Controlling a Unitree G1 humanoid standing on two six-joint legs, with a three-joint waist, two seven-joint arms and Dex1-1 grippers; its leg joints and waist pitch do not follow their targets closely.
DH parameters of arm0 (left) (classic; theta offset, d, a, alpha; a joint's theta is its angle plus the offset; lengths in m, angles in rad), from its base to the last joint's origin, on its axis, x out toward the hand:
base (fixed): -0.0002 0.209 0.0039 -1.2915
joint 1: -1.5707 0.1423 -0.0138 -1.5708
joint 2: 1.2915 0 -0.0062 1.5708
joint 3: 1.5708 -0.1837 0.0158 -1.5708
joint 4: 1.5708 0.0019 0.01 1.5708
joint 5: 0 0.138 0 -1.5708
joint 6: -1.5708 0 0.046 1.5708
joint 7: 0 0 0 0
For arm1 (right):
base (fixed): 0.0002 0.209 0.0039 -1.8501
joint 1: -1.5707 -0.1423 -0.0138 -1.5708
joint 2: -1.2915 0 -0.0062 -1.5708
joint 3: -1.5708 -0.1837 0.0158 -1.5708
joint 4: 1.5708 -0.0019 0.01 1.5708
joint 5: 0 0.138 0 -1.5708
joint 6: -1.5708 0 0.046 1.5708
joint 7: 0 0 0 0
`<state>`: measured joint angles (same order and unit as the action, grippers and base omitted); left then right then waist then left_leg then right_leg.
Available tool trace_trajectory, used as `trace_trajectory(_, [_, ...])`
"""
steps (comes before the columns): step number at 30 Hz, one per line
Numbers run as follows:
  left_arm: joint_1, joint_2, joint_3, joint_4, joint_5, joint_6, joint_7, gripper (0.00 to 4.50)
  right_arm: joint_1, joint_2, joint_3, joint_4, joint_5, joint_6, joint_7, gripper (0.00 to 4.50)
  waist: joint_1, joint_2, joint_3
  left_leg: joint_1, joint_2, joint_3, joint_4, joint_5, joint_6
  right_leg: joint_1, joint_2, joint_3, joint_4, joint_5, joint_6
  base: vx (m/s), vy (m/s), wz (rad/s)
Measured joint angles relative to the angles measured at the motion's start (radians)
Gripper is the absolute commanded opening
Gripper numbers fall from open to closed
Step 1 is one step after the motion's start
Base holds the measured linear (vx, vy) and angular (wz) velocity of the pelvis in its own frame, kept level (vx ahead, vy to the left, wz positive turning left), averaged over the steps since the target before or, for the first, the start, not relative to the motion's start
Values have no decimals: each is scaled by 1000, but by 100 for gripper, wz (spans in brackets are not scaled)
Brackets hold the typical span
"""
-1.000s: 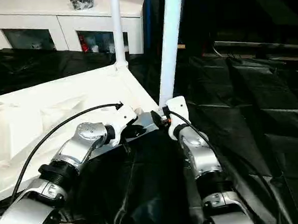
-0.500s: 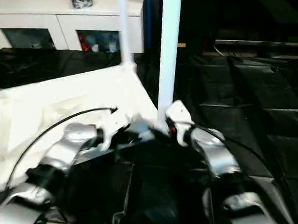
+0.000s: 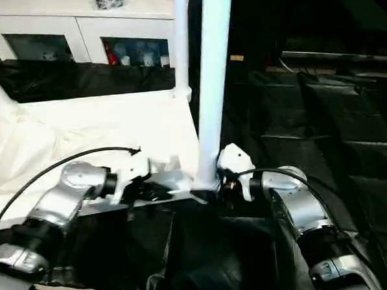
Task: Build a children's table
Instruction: Rotate leg to tighten
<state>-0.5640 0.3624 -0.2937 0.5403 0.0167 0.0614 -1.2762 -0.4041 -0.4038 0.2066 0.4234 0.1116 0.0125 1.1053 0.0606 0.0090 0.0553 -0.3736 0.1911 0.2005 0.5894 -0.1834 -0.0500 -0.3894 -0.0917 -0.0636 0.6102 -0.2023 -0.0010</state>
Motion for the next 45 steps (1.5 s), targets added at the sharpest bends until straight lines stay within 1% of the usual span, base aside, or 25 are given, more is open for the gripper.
trace_trajectory(1, [2,4,0,-2,-1,0,-7,0,3,0,1,-4,0,0,3,351,0,0,0,0,0,0,0,0,0,0,0,0,0,0,0,0,0,0])
trace_trajectory(2, [2,5,0,-3,-2,0,-9,0,4,0,1,-7,0,1,6,326,0,0,0,0,0,0,0,0,0,0,0,0,0,0,0,0,0,0])
trace_trajectory(5, [5,12,0,-6,-6,0,-22,0,5,0,0,-11,0,4,13,314,0,-1,0,0,0,0,0,0,0,0,0,0,0,0,0,0,0,0])
trace_trajectory(6, [7,13,0,-8,-7,0,-23,0,7,0,0,-12,2,4,15,306,0,-1,0,0,0,0,0,0,0,0,0,0,0,0,0,0,0,0])
trace_trajectory(7, [9,14,0,-11,-7,1,-24,0,8,0,0,-12,3,4,16,285,0,-1,0,0,0,0,0,0,0,0,0,0,0,0,0,0,0,0])
trace_trajectory(13, [20,7,0,-28,-7,9,-10,0,19,10,-4,-19,7,9,11,273,0,-2,0,0,0,0,1,0,0,0,0,0,0,0,0,0,0,0])
trace_trajectory(16, [20,-23,4,-33,9,35,49,0,30,33,-27,-14,6,27,-43,272,2,-2,0,1,0,0,1,0,0,1,0,0,1,0,0,0,0,0])
trace_trajectory(21, [14,-89,18,-23,41,85,189,0,27,97,-81,35,-20,28,-220,272,-3,-3,-1,6,-1,0,2,0,0,5,0,1,1,1,-1,0,0,0])
trace_trajectory(24, [-7,-143,25,3,63,119,286,0,1,144,-112,86,-39,31,-352,272,-7,-2,-2,7,-1,0,2,0,0,5,-1,2,1,0,0,0,0,0])
trace_trajectory(27, [-48,-208,40,60,90,148,411,0,-55,231,-162,162,-67,52,-556,272,-17,0,-3,7,-2,0,2,0,0,5,0,2,1,1,-1,0,0,0])
trace_trajectory(29, [-60,-242,42,73,102,164,479,0,-85,271,-178,203,-79,56,-667,272,-22,1,-4,7,-2,0,1,0,0,5,0,2,0,1,-1,0,0,0])
trace_trajectory(31, [-61,-252,42,71,116,169,507,0,-106,302,-189,231,-88,51,-729,272,-26,1,-4,7,-2,0,1,0,0,5,0,2,1,1,-1,0,0,0])
trace_trajectory(33, [-61,-252,42,68,117,171,507,0,-108,308,-193,234,-88,47,-734,342,-26,0,-4,7,-1,-1,1,0,0,5,0,1,1,1,0,0,0,0])
trace_trajectory(36, [-61,-247,44,65,118,173,506,0,-118,327,-205,244,-74,46,-734,344,-29,0,-4,6,-1,-1,0,0,0,5,0,1,1,1,0,0,0,0])
trace_trajectory(37, [-60,-239,44,63,116,170,494,0,-118,330,-205,245,-75,43,-730,372,-31,0,-4,6,-1,-1,0,0,0,4,0,1,1,1,0,0,0,0])
trace_trajectory(38, [-58,-233,46,61,114,166,483,0,-118,330,-204,245,-80,40,-723,385,-32,0,-4,6,-1,-1,0,0,0,4,0,1,1,1,0,0,0,0])
trace_trajectory(39, [-55,-226,47,58,112,161,474,0,-118,330,-200,245,-86,35,-713,385,-33,0,-4,6,-1,-1,0,0,0,3,0,1,1,1,0,0,0,0])
trace_trajectory(40, [-51,-218,47,53,107,157,463,0,-118,326,-193,245,-87,29,-695,396,-33,0,-4,6,-1,-1,0,0,0,2,0,1,1,1,0,0,0,0])
trace_trajectory(43, [-41,-196,51,40,95,148,430,0,-118,305,-173,245,-87,19,-638,396,-31,0,-4,6,-1,-1,-3,0,0,0,1,1,1,1,0,0,0,0])
trace_trajectory(45, [-35,-176,54,32,87,137,398,0,-115,275,-153,236,-85,17,-574,396,-28,0,-4,5,0,-1,-3,0,0,0,1,0,1,1,0,0,0,0])
